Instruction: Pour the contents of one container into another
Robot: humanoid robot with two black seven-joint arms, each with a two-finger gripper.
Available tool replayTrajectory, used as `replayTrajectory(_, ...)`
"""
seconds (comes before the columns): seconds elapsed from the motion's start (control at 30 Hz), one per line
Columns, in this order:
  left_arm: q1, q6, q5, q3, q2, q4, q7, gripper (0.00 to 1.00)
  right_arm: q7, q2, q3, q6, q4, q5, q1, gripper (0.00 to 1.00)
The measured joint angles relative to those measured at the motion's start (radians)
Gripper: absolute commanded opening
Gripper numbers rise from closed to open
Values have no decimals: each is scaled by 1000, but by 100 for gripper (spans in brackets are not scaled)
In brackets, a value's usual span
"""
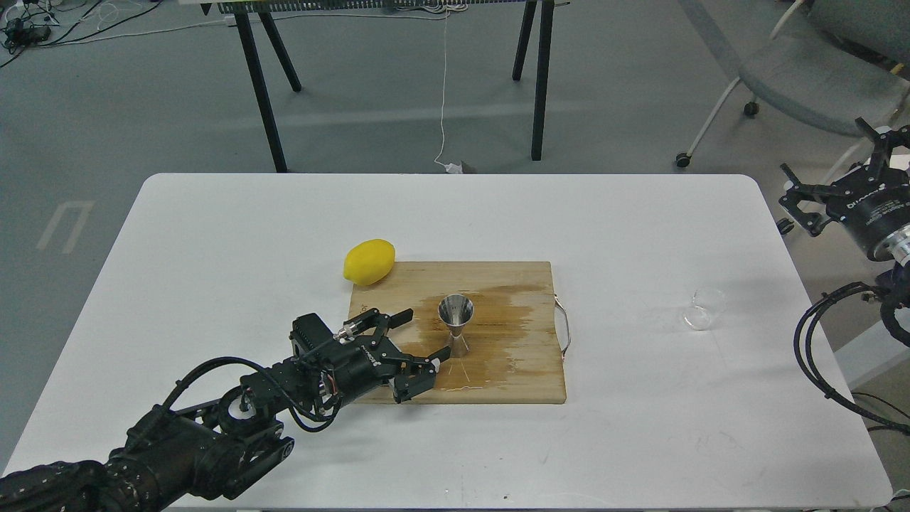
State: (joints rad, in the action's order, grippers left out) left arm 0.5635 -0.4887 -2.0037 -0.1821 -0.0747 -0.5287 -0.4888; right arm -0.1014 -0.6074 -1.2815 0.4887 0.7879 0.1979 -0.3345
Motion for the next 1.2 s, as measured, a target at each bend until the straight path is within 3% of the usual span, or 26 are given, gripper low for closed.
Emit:
replayTrajectory(0.33,-14,0,81,-31,-189,-128,0,92,0,0,-7,0,1,0,-1,99)
replayTrajectory(0.5,-11,0,383,-41,-362,-197,0,91,0,1,-10,0,3,0,-4,99)
replayTrajectory(0.77,53,24,909,-157,-469,-213,0,91,-15,14,78,0,15,-3,-34,99)
replayTrajectory(0.8,66,92,970,-178,-481,-209,0,91,-16,15,111,0,15,-4,-54,99)
replayTrajectory(1.07,198,901,1576,-266,-607,-138,0,98,-19,85,276,0,16,-1,-227,94)
replayTrajectory(1.1,202,945,1660,-271,-608,-113,0,98,-20,113,275,0,16,4,-246,93)
replayTrajectory(1.2,206,973,1807,-278,-597,-62,0,99,-20,151,238,-11,30,41,-269,94)
